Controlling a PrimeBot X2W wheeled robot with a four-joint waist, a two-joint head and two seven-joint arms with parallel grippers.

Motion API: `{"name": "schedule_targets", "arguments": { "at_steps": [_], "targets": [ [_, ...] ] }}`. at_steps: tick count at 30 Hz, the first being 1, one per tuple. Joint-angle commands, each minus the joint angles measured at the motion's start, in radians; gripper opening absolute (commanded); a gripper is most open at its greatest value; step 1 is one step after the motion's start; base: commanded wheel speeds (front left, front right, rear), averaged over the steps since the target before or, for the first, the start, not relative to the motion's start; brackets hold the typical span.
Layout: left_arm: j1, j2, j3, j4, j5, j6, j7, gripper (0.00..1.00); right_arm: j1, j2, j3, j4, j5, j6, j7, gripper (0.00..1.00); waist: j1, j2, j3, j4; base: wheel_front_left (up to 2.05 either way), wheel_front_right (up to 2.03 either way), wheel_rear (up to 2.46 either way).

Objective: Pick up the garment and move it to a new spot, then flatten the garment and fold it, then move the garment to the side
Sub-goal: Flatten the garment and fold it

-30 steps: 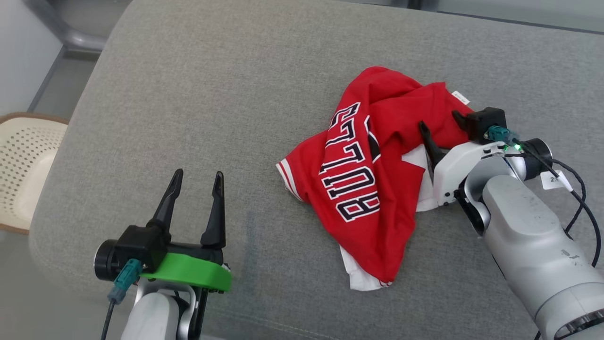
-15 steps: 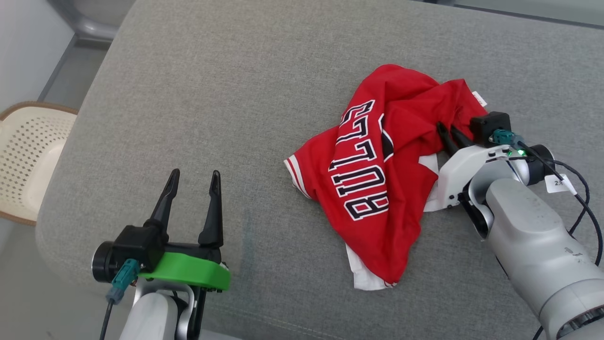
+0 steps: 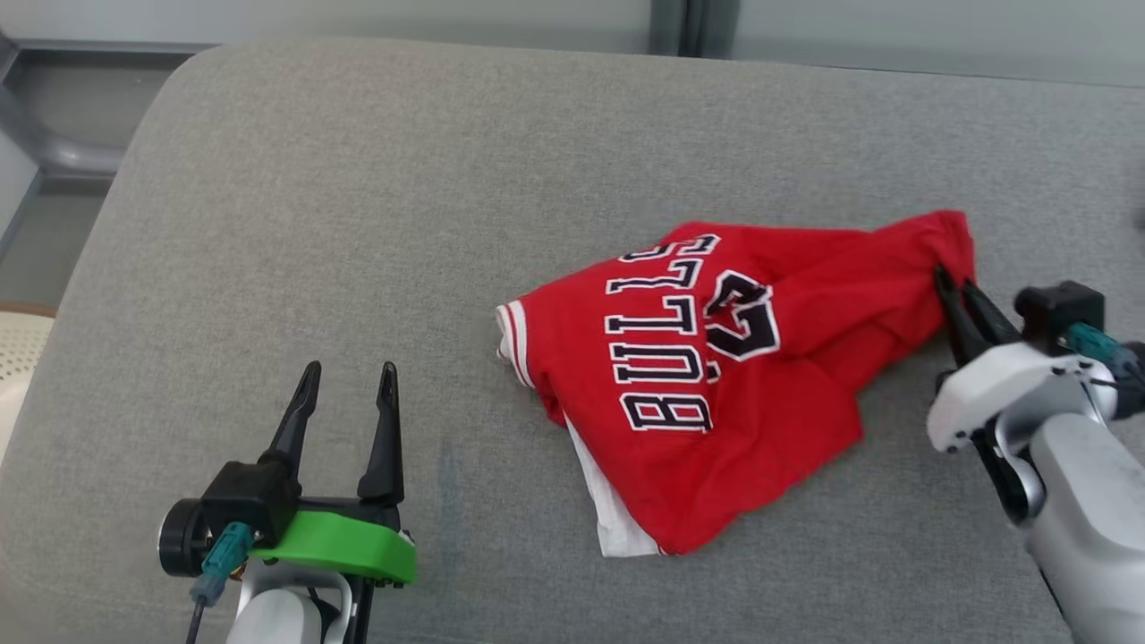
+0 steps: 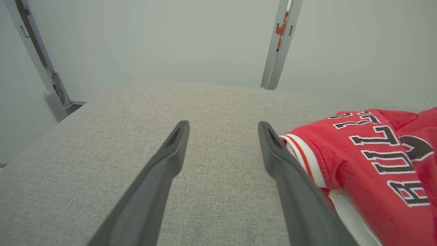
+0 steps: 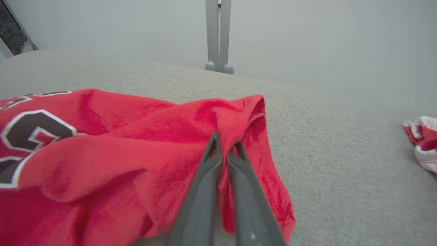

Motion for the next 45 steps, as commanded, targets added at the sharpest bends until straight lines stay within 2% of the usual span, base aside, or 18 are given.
{"name": "schedule_targets", "arguments": {
  "at_steps": [1,6,9,10,11,12,13,21,31,41,45],
  "targets": [
    [0.015,0.002,0.003,0.003,0.010,-0.003,0.000,1.00,0.044,-0.015,-0.031,-0.026,-0.010,-0.002,-0.002,0.00,0.0000,0.0000,-0.043,-0.041,0.00,0.00,0.00],
    [0.030,0.002,0.008,0.005,0.017,-0.007,0.000,1.00,0.178,-0.031,-0.169,-0.117,-0.026,-0.002,-0.003,0.00,0.0000,0.0000,-0.061,-0.054,0.00,0.00,0.00],
    [0.043,0.002,0.012,0.007,0.019,-0.010,0.000,1.00,0.238,-0.008,-0.221,-0.157,-0.042,-0.002,-0.003,0.00,0.0000,0.0000,-0.070,-0.063,0.00,0.00,0.00],
    [0.048,0.002,0.013,0.009,0.020,-0.011,0.000,1.00,0.251,-0.001,-0.231,-0.166,-0.047,-0.002,-0.003,0.11,0.0000,0.0000,-0.073,-0.068,0.00,0.00,0.00],
    [0.049,0.002,0.013,0.010,0.020,-0.011,0.000,1.00,0.258,0.002,-0.236,-0.171,-0.053,-0.002,-0.003,0.33,0.0000,0.0000,-0.075,-0.071,0.00,0.00,0.00],
    [0.051,0.002,0.011,0.012,0.023,-0.014,0.000,1.00,0.264,0.010,-0.245,-0.181,-0.062,-0.002,-0.003,0.43,0.0000,0.0000,-0.078,-0.074,0.00,0.00,0.00],
    [0.052,0.002,0.011,0.014,0.025,-0.015,0.000,1.00,0.266,0.019,-0.251,-0.193,-0.069,-0.002,-0.003,1.00,0.0000,0.0000,-0.080,-0.077,0.00,0.00,0.00],
    [0.067,0.002,0.025,0.021,0.041,-0.024,0.000,1.00,0.302,0.076,-0.290,-0.310,-0.123,-0.002,-0.002,1.00,0.0000,0.0000,-0.112,-0.106,0.00,0.00,0.00],
    [0.076,0.002,0.021,0.027,0.051,-0.036,0.000,1.00,0.446,0.175,-0.280,-0.500,-0.142,-0.002,-0.003,1.00,0.0000,0.0000,-0.125,-0.143,0.00,0.00,0.00],
    [0.039,0.002,-0.023,0.054,0.064,-0.047,0.000,1.00,0.488,0.218,-0.246,-0.559,-0.142,-0.002,-0.003,1.00,0.0000,0.0000,-0.108,-0.189,0.00,0.00,0.00],
    [0.025,0.002,-0.075,0.092,0.076,-0.053,0.000,1.00,0.477,0.220,-0.239,-0.560,-0.139,-0.002,-0.003,1.00,0.0000,0.0000,-0.101,-0.202,0.00,0.00,0.00]
  ]
}}
